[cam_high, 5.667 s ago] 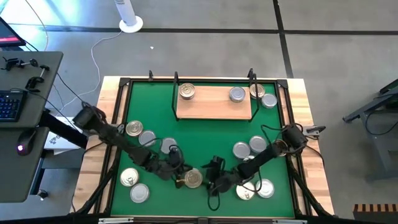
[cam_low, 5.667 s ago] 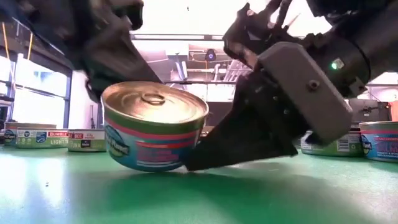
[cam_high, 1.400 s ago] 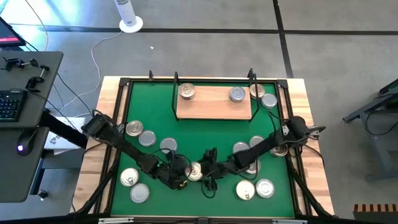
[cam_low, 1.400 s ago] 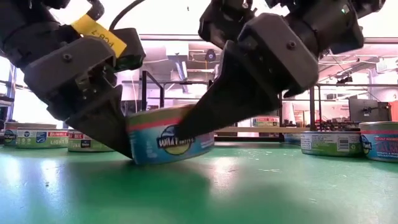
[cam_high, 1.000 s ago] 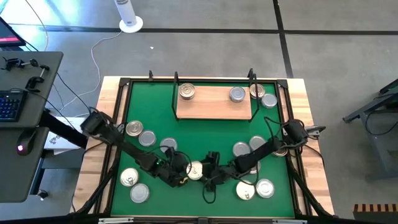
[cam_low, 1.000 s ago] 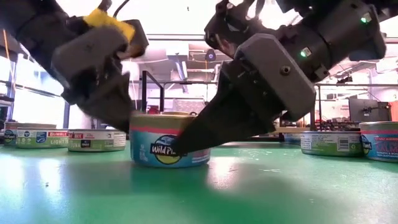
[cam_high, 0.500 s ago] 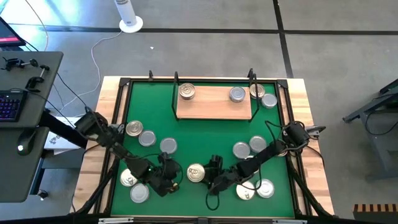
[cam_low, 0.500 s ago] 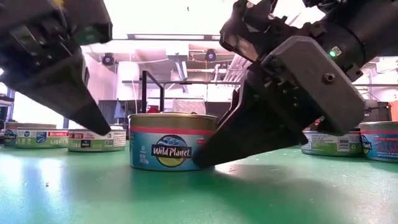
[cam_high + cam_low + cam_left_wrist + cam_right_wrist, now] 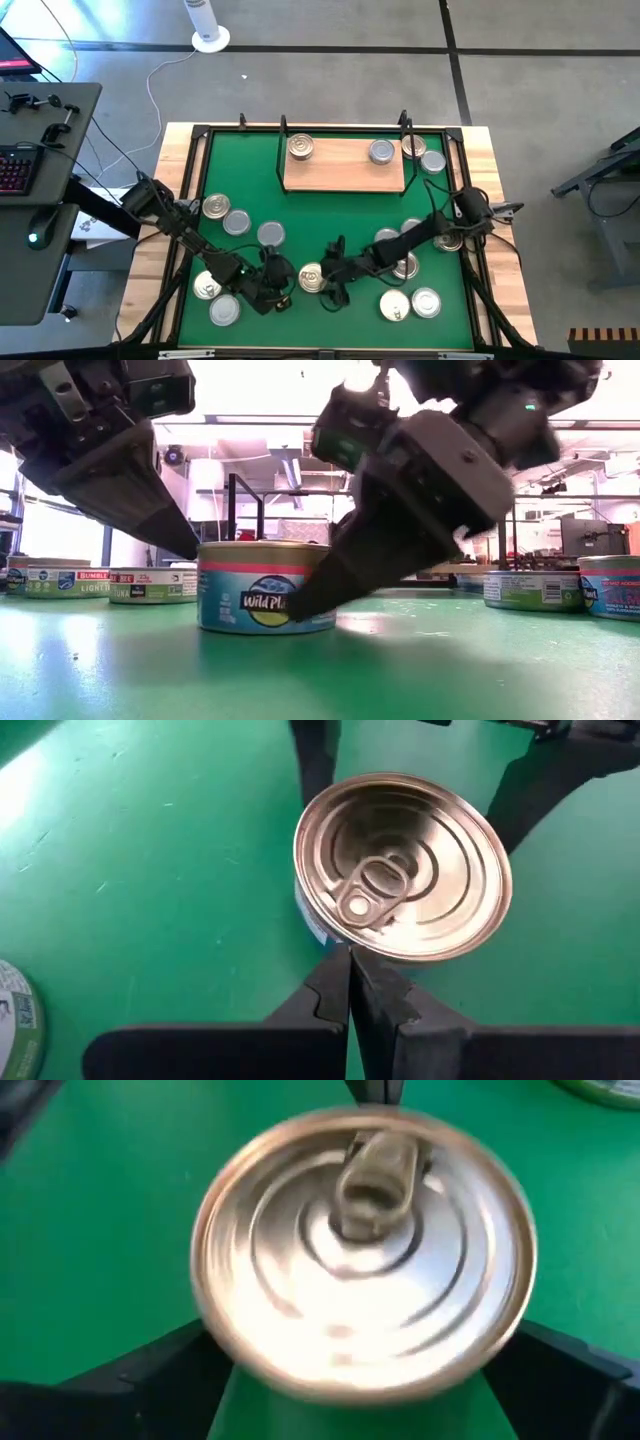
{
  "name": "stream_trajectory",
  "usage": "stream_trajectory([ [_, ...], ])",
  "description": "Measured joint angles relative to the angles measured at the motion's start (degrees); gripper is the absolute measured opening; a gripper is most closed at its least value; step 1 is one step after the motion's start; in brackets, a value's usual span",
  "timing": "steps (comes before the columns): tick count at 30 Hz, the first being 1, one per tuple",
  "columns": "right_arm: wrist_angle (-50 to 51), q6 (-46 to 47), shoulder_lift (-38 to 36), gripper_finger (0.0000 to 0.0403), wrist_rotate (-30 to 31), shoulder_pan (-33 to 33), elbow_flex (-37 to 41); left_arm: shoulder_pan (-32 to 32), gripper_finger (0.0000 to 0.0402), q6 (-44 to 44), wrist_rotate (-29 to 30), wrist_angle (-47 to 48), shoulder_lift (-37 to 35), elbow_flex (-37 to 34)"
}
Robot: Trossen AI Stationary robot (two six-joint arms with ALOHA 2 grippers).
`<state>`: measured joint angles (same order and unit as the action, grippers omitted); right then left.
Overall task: Stack canned seafood by type on shelf
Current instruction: Put the blue/pink tuna can on the shelf
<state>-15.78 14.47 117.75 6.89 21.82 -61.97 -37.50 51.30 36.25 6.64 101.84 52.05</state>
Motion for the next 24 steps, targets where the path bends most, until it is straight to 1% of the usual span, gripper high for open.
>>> stream_trajectory([
  [4, 0.6, -2.9, 0.0, 0.0397, 0.4, -0.8, -1.0, 0.0, 0.0000, -0.9, 0.3, -0.6, 0.0, 0.0],
  [8, 0.7, -5.8, 0.0, 0.0397, 5.8, 0.3, -1.1, 0.0, 0.0000, -0.9, 0.7, -0.6, 0.0, 0.0],
  [11, 0.9, -5.7, 0.0, 0.0397, 7.3, 1.1, -1.1, 0.0, 0.0000, -0.9, 0.7, -0.7, 0.0, 0.0],
  [13, 2.1, -4.6, -0.2, 0.0397, 9.5, 2.1, -1.2, 0.0, 0.0000, -0.9, 0.8, -0.9, 0.0, 0.0],
  [19, 6.2, -2.7, -0.4, 0.0397, 20.8, 6.9, -1.3, 0.0, 0.0000, -0.9, 0.8, -0.9, 0.0, 0.0],
  [21, 7.0, -1.9, -0.5, 0.0397, 22.5, 8.0, -1.3, 0.0, 0.0000, -0.9, 0.8, -0.9, 0.0, 0.0],
  [24, 7.9, -1.2, -0.6, 0.0397, 23.3, 8.8, -1.3, 0.0, 0.0000, -1.1, 0.7, -0.8, 0.0, 0.0],
])
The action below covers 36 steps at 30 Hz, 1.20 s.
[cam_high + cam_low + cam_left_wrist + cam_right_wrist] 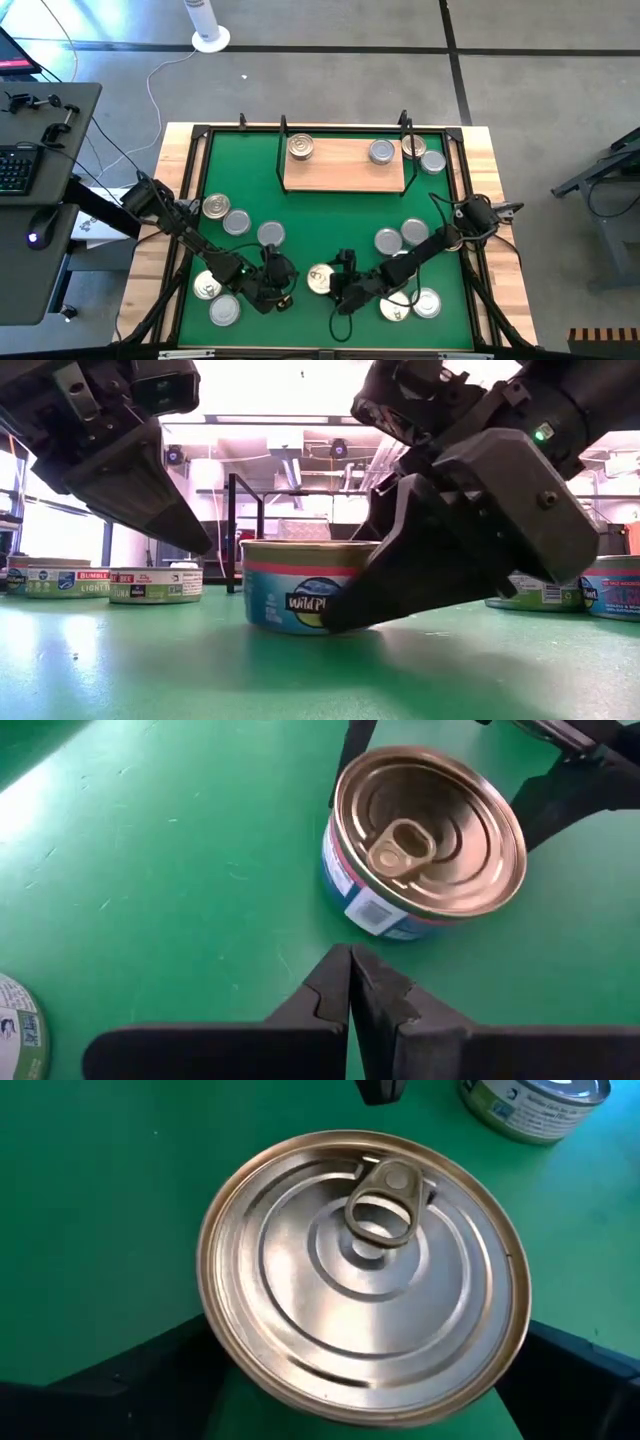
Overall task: Stack canned seafood by type on shelf
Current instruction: Put the blue/pink tuna can on the shelf
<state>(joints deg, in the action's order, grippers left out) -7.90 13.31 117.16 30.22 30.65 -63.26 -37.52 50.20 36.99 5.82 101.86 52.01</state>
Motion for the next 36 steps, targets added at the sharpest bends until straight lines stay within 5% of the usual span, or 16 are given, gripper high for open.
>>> stream_trajectory([
  [8, -4.9, 1.3, -4.5, 0.0397, 1.0, 0.5, 5.4, 0.0, 0.0000, -0.5, -0.1, -0.1, 0.0, 0.0],
  [12, -7.5, 5.3, -6.2, 0.0397, -3.2, -0.8, 9.0, 0.0, 0.0000, -0.6, -0.1, -0.3, 0.0, 0.0],
  [17, -10.0, 5.7, -6.2, 0.0397, -9.3, -3.2, 9.4, 0.1, 0.0000, -2.6, -0.4, -3.5, 0.0, 0.0],
  [28, -20.2, -2.9, -3.0, 0.0397, -9.9, -4.5, 9.4, 2.7, 0.0000, -5.8, -4.7, -15.9, 5.0, 0.0],
  [36, -22.6, -0.5, -0.5, 0.0397, -9.5, -4.7, 9.4, 5.2, 0.0000, -10.0, -6.5, -22.7, 7.9, 0.1],
])
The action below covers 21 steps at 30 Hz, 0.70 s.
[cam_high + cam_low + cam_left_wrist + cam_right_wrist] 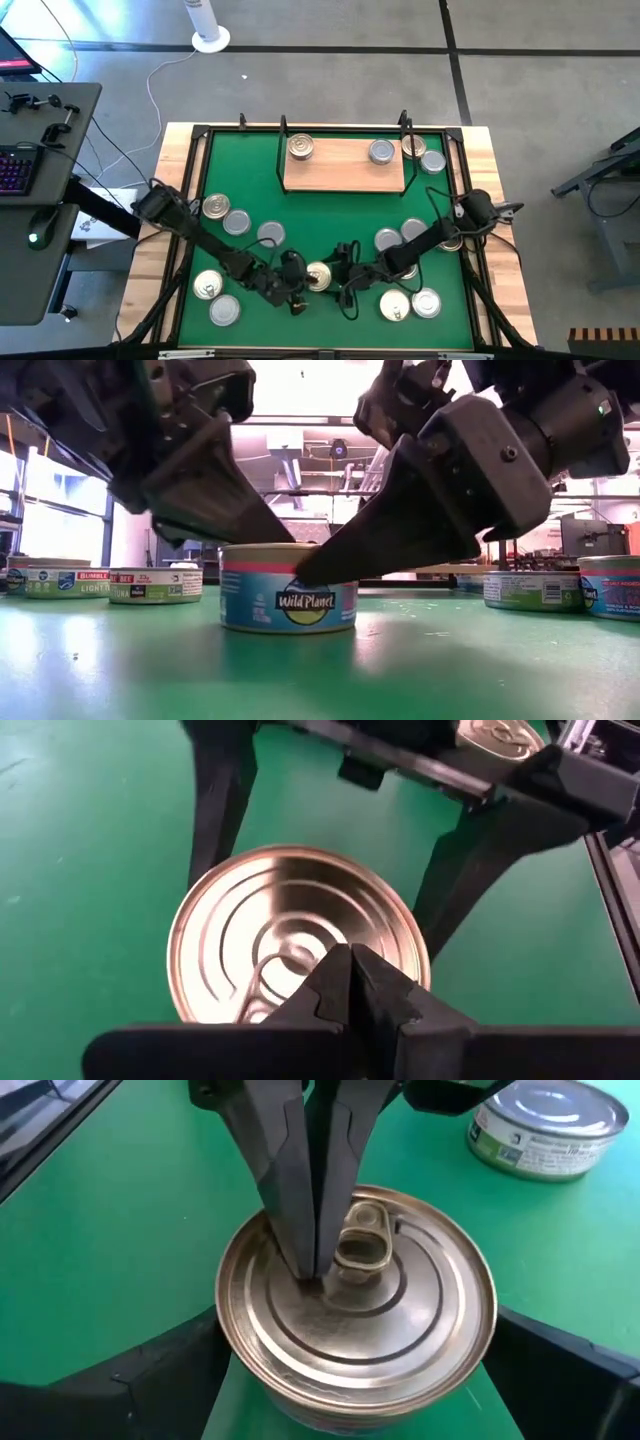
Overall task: Stack canned seafood by type on shelf
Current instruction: Put the blue/pink tuna can on the shelf
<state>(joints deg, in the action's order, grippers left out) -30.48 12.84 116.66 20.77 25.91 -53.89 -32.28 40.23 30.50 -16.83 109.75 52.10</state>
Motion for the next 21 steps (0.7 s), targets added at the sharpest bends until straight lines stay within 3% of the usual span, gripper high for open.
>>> stream_trajectory([
  [5, 0.3, 0.2, 0.5, 0.0386, 0.0, 0.0, -0.1, 0.6, 0.0000, -4.0, -0.8, -1.4, -0.7, -0.1],
  [10, 2.0, 1.6, 0.7, 0.0340, 1.2, 0.0, -0.2, -0.2, 0.0000, -4.9, -1.8, 0.4, -4.4, -0.2],
  [16, 5.9, 4.9, 0.8, 0.0276, 1.8, 0.2, -0.1, -3.5, 0.0000, -3.6, -1.0, 9.1, -10.4, -0.2],
  [21, 7.9, 4.8, -0.2, 0.0235, 5.3, 1.2, 0.0, -7.0, 0.0000, 2.4, 4.4, 20.1, -14.2, -0.2],
])
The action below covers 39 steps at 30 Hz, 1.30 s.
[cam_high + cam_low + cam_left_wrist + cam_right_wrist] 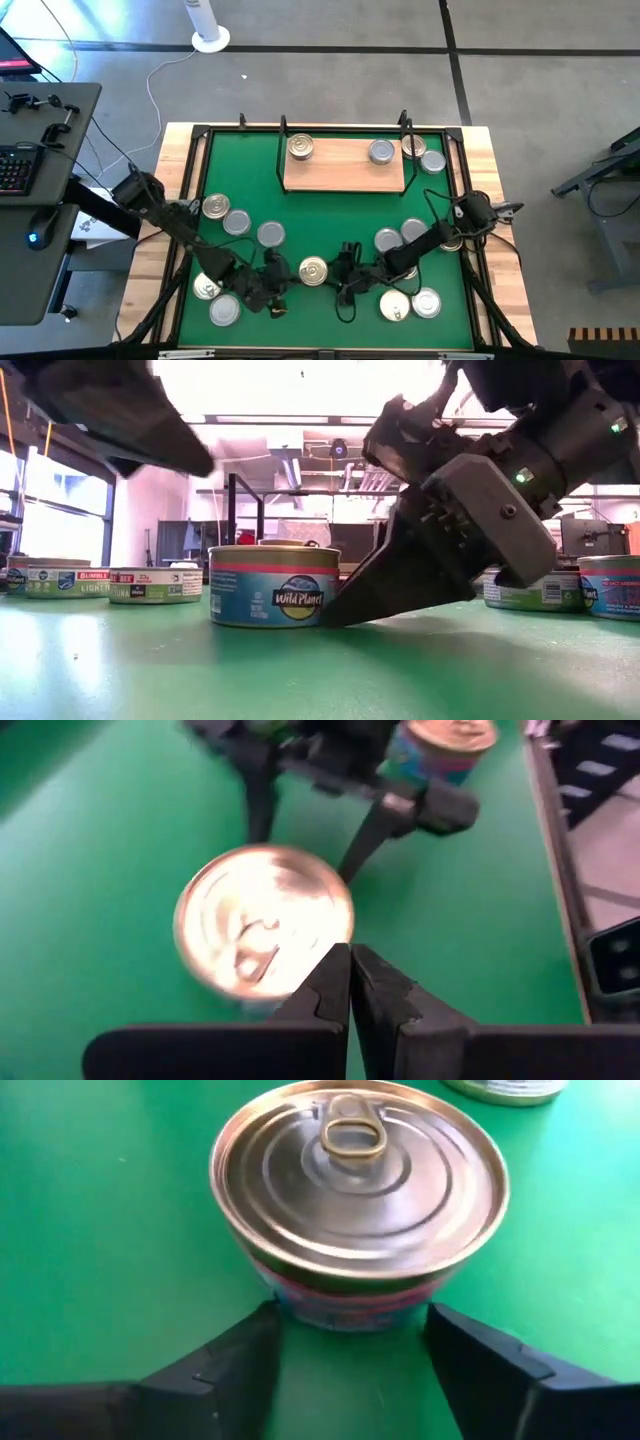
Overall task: Stack canned seafood by type on shelf
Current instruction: Put the blue/pink tuna can on the shelf
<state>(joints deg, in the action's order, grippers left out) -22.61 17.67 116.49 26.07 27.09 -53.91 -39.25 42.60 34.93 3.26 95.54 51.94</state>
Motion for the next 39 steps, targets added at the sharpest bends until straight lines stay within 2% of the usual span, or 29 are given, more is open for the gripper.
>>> stream_trajectory([
  [3, 5.1, -0.1, -3.0, 0.0224, 2.4, 0.6, 0.1, -1.9, 0.0000, 5.1, 3.7, 6.4, -0.9, 0.0],
  [6, 13.4, 0.3, -9.3, 0.0220, 2.3, 1.4, 0.1, -2.6, 0.0000, 9.3, 6.0, 10.5, -0.6, 0.0],
  [11, 21.9, -0.4, -18.0, 0.0220, 0.8, 3.0, 0.1, -1.3, 0.0000, 10.9, 4.9, 10.0, 1.2, -0.7],
  [15, 18.9, -9.0, -18.3, 0.0221, 0.4, 3.6, 0.1, 0.6, 0.0000, 10.9, 4.3, 9.8, 2.9, -0.7],
  [18, 14.2, -9.8, -16.4, 0.0238, -0.3, 3.0, 0.1, 1.8, 0.0000, 10.8, 3.2, 9.5, 3.9, -0.7],
  [24, 4.9, -13.2, -12.3, 0.0321, -3.0, -0.3, 0.1, 3.4, 0.0000, 10.4, 2.0, 8.8, 5.0, -0.7],
  [29, -2.4, -14.8, -10.7, 0.0380, -9.5, -3.5, 0.1, 4.0, 0.0000, 8.2, 1.6, 7.1, 5.0, -0.7],
  [39, -5.5, -12.6, -5.0, 0.0392, -14.4, -6.2, 0.0, 4.2, 0.0000, 7.2, 1.6, 5.5, 5.0, -0.7],
])
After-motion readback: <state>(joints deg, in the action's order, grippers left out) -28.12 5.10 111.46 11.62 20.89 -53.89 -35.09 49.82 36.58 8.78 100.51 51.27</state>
